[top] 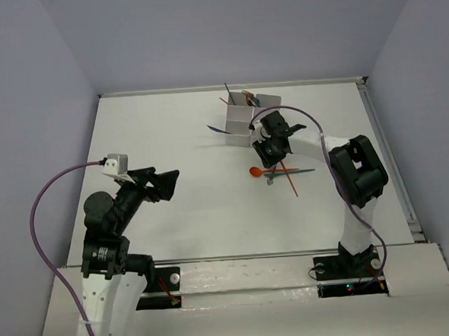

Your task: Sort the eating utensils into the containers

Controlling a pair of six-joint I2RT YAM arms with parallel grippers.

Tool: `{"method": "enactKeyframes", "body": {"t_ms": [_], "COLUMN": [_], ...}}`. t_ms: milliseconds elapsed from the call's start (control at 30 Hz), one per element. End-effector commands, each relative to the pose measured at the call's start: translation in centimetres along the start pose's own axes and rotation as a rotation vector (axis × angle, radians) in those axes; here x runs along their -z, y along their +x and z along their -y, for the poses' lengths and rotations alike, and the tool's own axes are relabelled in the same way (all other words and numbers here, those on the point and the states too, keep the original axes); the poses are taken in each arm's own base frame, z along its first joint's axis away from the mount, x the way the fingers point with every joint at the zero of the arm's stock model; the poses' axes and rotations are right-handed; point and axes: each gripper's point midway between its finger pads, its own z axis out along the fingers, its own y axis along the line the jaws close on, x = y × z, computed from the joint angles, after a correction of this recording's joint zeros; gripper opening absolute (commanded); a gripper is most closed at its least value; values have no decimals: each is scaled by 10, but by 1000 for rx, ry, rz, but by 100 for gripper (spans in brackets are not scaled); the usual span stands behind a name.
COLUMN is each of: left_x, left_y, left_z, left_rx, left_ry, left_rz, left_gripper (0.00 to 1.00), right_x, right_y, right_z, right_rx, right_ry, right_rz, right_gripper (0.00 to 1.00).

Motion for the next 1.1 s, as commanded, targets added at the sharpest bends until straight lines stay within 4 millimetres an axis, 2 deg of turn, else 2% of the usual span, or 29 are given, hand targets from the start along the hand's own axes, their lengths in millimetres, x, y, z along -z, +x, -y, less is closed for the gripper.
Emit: {"method": "enactKeyframes", "body": {"t_ms": [0,200,267,400,533,667,767,1067], "left_x": [-2,-1,-1,-1,-1,-1,-2,-2], "left_y": [-6,-8,-7,-8,-8,-8,-7,-7], "left_z": [4,5,4,4,5,4,4,4], "left_rx": [-14,-14,-15,-16,-16,-16,-14,-14], "left_ry": [27,27,28,27,28,27,26,26], "left_rz": [29,34,32,36,35,36,31,30], "left_gripper": [99,99,99,99,99,99,99,99], "right_x": [12,25,31,43,48,39,32,13], "right_y": [-7,-18,-23,-32,-28,-11,-3,0], "right_z": [-11,-16,-25,-38,-38,-33,-37,-48], "right_rx": [2,-3,16,57,77,88,102,152], "right_ry": [-33,-57,-69,-100,-104,-86,-97,-143], "right_rz": [4,49,67,104,89,14,-23,-75], "right_gripper": [39,39,40,46,48,49,59,61]}}
